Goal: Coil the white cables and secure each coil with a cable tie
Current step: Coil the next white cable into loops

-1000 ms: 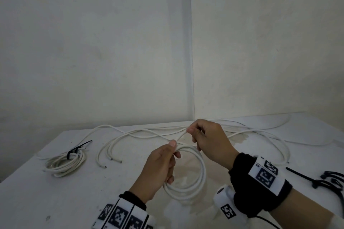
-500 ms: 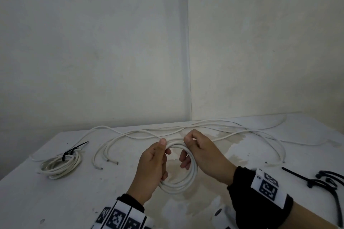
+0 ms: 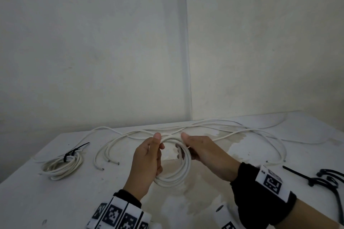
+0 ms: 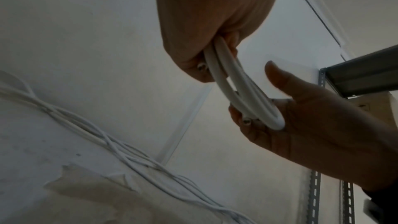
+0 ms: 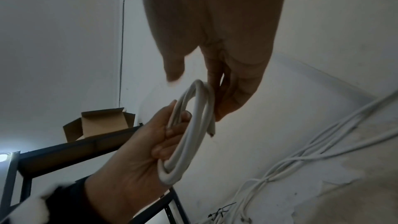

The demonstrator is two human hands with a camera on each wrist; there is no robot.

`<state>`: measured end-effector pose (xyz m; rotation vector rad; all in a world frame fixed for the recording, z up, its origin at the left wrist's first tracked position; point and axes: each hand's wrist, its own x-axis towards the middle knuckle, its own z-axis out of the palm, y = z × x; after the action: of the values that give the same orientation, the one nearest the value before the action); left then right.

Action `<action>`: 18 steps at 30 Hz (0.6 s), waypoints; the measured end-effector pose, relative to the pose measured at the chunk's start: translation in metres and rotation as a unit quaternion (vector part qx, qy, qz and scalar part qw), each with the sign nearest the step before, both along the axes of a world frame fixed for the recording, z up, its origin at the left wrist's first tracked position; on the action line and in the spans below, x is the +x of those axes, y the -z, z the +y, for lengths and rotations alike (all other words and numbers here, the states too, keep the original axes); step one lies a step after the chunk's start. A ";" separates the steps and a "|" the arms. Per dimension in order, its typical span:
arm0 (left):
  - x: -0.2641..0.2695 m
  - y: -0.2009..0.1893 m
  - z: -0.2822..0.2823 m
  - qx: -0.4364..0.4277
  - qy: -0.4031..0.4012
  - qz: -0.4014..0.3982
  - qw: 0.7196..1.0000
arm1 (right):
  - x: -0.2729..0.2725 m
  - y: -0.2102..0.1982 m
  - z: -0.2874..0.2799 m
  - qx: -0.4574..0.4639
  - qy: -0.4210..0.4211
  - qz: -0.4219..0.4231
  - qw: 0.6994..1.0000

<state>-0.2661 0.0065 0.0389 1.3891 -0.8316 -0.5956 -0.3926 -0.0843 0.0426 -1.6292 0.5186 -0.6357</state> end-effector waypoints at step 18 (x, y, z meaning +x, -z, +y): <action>0.002 0.004 -0.003 -0.002 -0.007 -0.069 0.998 | 0.004 0.007 0.006 0.131 -0.054 -0.091 0.986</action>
<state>-0.2641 0.0040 0.0344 1.4434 -0.9310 -0.4909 -0.3882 -0.0779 0.0357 -1.3276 0.3600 -0.6023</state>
